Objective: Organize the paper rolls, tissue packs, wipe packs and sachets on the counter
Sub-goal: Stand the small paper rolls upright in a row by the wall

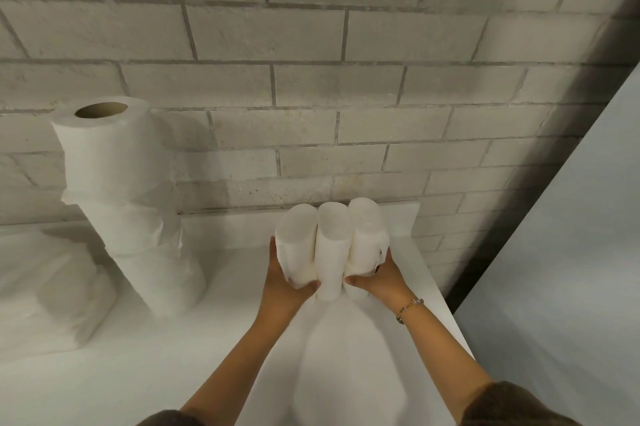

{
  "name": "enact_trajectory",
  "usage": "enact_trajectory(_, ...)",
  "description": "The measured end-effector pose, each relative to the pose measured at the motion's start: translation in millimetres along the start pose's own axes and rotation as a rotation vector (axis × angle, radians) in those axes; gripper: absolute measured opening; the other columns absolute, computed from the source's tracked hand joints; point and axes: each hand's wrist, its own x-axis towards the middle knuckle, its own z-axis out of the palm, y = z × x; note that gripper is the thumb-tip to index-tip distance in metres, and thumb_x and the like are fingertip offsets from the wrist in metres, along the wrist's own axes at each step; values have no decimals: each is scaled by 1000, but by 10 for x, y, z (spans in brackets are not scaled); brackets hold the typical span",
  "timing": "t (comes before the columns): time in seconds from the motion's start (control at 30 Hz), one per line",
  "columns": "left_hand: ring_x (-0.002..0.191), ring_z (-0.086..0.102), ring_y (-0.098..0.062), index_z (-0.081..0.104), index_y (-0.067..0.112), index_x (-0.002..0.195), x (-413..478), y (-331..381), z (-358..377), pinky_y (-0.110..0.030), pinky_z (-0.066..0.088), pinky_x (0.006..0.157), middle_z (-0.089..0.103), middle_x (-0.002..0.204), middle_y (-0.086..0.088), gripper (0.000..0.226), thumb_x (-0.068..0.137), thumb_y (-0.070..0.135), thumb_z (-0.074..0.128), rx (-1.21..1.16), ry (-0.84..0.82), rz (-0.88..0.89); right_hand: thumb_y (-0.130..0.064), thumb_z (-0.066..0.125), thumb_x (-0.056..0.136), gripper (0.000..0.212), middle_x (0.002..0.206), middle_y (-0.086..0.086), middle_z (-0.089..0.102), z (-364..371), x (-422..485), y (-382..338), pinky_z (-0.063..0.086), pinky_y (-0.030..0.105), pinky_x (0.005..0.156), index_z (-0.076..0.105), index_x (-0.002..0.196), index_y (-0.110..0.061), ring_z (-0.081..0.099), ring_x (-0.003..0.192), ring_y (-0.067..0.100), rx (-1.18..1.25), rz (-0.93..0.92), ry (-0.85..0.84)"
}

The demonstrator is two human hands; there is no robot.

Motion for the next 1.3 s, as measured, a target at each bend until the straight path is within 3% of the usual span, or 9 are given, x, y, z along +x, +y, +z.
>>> enact_trajectory(0.13, 102, 59, 4, 36, 35, 132, -118, -63, 74, -3, 47, 71, 59, 110, 28, 80, 66, 30, 80, -78, 28, -46, -13, 81, 68, 54, 105, 0, 59, 12, 5, -6, 48, 32, 89, 48, 109, -25, 56, 99, 17, 54, 31, -22)
enact_trajectory(0.23, 121, 48, 1, 16, 31, 145, -197, -105, 119, -15, 44, 91, 46, 137, 17, 96, 72, 27, 77, -108, 58, -83, -15, 78, 72, 49, 111, 3, 61, -3, 37, 45, 52, 31, 86, 49, 109, -28, 58, 107, 21, 121, 50, -24)
enact_trajectory(0.37, 130, 37, 3, 1, 42, 145, -241, -87, 177, -25, 38, 100, 30, 148, 16, 98, 77, 34, 71, -100, 68, -72, -18, 73, 78, 68, 130, 7, 55, -12, 110, 118, 47, 48, 100, 37, 135, -17, 54, 117, 25, 268, 173, -22)
enact_trajectory(0.47, 139, 26, -3, -10, 50, 142, -265, -113, 191, -28, 31, 106, 16, 155, 18, 94, 84, 35, 63, -62, 31, -47, -20, 72, 78, 70, 128, 8, 56, -12, 141, 143, 48, 49, 98, 34, 136, -18, 56, 115, 26, 282, 188, -30)
enact_trajectory(0.6, 143, 10, -1, -21, 53, 137, -291, -163, 190, -29, 21, 113, -2, 157, 21, 92, 87, 41, 55, 43, 8, -23, -18, 71, 78, 65, 126, 9, 57, -33, 173, 169, 53, 33, 78, 37, 134, -18, 57, 112, 25, 280, 192, -27)
enact_trajectory(0.77, 142, 25, -12, -10, 54, 139, -299, -104, 169, -43, 29, 114, 15, 157, 12, 89, 81, 56, 57, -46, 7, -45, -22, 72, 77, 67, 126, 7, 57, -28, 180, 165, 52, 43, 93, 37, 135, -20, 57, 113, 24, 234, 186, -22)
enact_trajectory(0.87, 136, 36, -8, 3, 54, 140, -297, -62, 167, -42, 34, 112, 32, 149, 17, 80, 80, 60, 55, -136, 16, -50, -22, 71, 79, 62, 126, 6, 58, -21, 171, 145, 50, 46, 96, 41, 133, -22, 57, 113, 23, 219, 166, -41)
enact_trajectory(1.13, 130, 44, -3, 8, 49, 142, -270, -21, 157, -35, 39, 108, 41, 142, 19, 71, 88, 45, 53, -133, -8, -96, -21, 71, 80, 69, 132, 7, 54, 26, 125, 140, 44, 46, 104, 34, 138, -16, 52, 120, 23, 177, 137, -24)
enact_trajectory(1.3, 138, 32, -22, 7, 34, 146, -241, 9, 69, -52, 20, 116, 32, 149, 4, 76, 87, 43, 55, 45, -46, -118, -26, 74, 77, 79, 135, 5, 51, 43, 110, 126, 44, 40, 103, 27, 140, -17, 51, 121, 22, 124, 109, -9)
